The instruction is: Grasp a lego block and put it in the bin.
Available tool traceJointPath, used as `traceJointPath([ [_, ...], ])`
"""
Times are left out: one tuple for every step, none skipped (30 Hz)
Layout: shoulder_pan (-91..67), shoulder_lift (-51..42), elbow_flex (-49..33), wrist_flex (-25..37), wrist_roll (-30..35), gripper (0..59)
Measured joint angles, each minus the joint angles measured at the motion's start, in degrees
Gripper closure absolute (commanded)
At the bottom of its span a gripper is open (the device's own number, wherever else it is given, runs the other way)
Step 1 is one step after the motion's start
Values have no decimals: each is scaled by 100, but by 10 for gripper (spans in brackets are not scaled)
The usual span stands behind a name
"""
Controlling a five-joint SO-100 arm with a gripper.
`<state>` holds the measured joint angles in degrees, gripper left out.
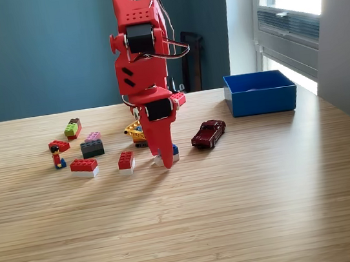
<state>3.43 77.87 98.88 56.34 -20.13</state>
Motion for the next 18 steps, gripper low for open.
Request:
traceJointPath([
  [-35, -44, -70, 0, 35, 410],
  [-70, -97, -132, 0, 70, 421],
  [-105, -141, -176, 0, 97, 442],
  [-132, -176, -229, 0, 132, 482],
  [-167, -202, -255, 0, 158, 523],
  [-193, -229, -281, 0, 202, 555],
  [-229, -246, -299, 0, 246, 581],
  [-255, -246, -316, 0, 281, 585],
  [-281, -246, -325, 0, 325, 585],
  [-308, -246, -325, 0, 369, 585],
  [-334, -246, -325, 0, 413, 585],
  [-343, -246, -334, 0, 448, 585],
  [-352, -246, -343, 0, 492, 585],
  [-352, -246, -343, 0, 527, 585],
  [-352, -246, -343, 0, 554, 585],
  [-352, -246, -343, 0, 580, 585],
  [-352, -246, -343, 0, 615, 585],
  [-352, -246, -343, 0, 642, 585],
])
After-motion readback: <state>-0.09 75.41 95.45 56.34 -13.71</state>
